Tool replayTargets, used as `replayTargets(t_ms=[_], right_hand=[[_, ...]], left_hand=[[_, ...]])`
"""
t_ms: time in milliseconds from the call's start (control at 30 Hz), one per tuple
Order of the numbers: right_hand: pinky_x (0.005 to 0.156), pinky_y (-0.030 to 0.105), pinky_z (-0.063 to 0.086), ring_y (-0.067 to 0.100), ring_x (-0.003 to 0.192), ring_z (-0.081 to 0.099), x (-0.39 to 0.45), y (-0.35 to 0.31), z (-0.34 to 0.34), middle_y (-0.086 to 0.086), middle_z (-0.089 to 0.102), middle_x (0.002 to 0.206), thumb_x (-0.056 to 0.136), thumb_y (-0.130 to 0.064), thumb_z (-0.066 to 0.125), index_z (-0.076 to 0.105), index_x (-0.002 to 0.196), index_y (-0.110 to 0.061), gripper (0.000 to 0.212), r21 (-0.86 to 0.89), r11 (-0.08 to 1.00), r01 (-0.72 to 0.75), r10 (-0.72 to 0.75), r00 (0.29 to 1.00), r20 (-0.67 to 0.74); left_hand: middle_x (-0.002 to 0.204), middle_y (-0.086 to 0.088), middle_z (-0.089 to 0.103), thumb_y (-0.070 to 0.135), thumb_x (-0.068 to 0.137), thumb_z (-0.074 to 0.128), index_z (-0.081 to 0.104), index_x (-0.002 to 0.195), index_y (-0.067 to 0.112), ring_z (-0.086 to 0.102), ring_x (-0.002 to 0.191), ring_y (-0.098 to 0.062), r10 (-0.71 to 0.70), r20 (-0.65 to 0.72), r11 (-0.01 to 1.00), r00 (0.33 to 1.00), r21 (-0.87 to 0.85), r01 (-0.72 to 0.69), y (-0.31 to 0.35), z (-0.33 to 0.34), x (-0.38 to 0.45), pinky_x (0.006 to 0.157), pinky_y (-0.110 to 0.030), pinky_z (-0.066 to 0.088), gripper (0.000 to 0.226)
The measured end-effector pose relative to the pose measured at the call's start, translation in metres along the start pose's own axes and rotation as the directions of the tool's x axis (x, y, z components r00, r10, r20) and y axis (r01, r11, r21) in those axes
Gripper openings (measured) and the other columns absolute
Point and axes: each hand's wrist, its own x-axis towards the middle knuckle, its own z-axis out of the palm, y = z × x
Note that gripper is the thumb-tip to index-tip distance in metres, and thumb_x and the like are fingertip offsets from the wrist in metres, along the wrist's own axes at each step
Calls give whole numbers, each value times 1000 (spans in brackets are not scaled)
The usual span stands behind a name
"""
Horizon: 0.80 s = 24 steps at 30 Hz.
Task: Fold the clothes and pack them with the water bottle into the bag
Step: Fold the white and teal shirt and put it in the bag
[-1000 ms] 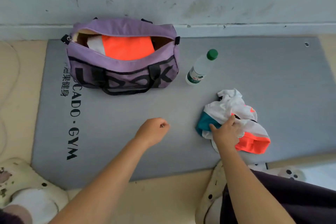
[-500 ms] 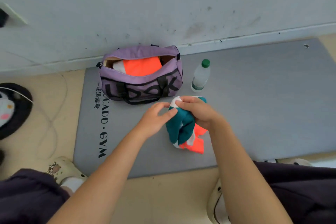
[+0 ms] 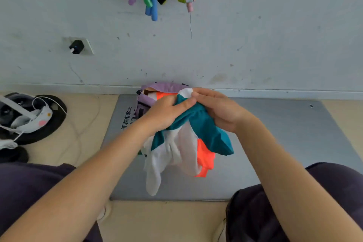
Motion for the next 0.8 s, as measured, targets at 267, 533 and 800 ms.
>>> replayTargets(t_ms=[267, 533, 800], right_hand=[[80, 23, 53, 10, 90, 70, -29, -14, -21, 0, 75, 101, 77, -39, 78, 74, 100, -20, 30, -676, 688, -264, 346, 938, -14], [66, 21, 51, 9, 77, 66, -19, 28, -27, -4, 73, 86, 97, -29, 58, 71, 98, -16, 18, -401, 874, -275, 212, 958, -193], [87, 34, 54, 21, 99, 67, -8, 38, -6, 10, 69, 111, 98, -18, 52, 64, 117, -10, 24, 107, 990, -86, 102, 984, -146]], left_hand=[[58, 16, 48, 57, 93, 53, 64, 69, 25, 43, 53, 0, 73, -215, 992, 974, 120, -47, -2, -49, -13, 50, -12, 33, 40], [91, 21, 56, 44, 92, 58, 58, 92, 28, 54, 85, 2, -139, -180, 910, 974, 364, 197, -36, -29, -12, 70, -17, 38, 16], [100, 13, 75, 39, 77, 82, 67, 108, 26, 68, 94, 0, -170, 157, 982, 973, -53, 180, -35, 37, -22, 82, -22, 52, 37]])
